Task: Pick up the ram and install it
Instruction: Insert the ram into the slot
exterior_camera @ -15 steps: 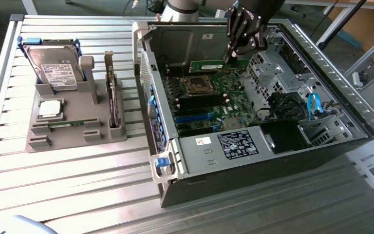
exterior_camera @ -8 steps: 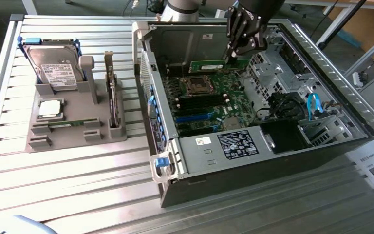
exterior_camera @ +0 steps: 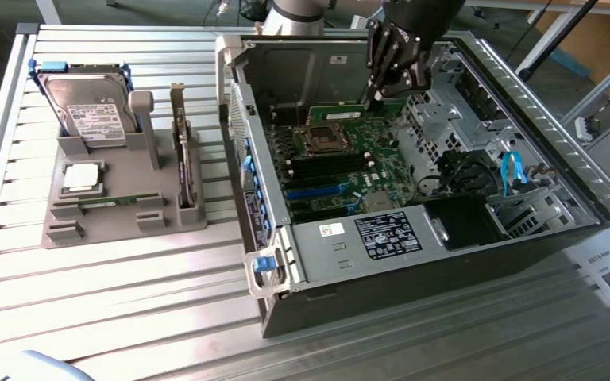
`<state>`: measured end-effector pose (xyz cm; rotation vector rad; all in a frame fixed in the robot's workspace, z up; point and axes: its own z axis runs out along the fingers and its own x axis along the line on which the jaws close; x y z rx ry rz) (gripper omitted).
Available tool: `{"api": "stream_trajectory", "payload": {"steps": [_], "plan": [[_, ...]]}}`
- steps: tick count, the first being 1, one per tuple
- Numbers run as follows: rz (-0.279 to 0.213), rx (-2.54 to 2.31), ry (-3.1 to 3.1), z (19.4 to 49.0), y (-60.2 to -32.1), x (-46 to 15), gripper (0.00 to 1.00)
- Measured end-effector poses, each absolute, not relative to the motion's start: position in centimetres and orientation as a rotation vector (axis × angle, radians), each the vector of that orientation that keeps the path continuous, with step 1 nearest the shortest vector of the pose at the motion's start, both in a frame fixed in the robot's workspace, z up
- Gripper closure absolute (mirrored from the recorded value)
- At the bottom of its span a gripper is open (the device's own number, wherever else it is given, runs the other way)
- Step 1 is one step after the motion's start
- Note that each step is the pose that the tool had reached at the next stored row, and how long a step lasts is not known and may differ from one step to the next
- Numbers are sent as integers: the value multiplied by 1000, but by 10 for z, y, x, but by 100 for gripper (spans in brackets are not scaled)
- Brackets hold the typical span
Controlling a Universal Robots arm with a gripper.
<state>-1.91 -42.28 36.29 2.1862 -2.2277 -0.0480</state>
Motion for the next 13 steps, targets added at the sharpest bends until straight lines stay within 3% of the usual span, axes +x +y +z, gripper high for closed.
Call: {"api": "stream_trajectory", "payload": {"steps": [13], "plan": [[-48,2186,-2228,341,-423,-19,88]]}}
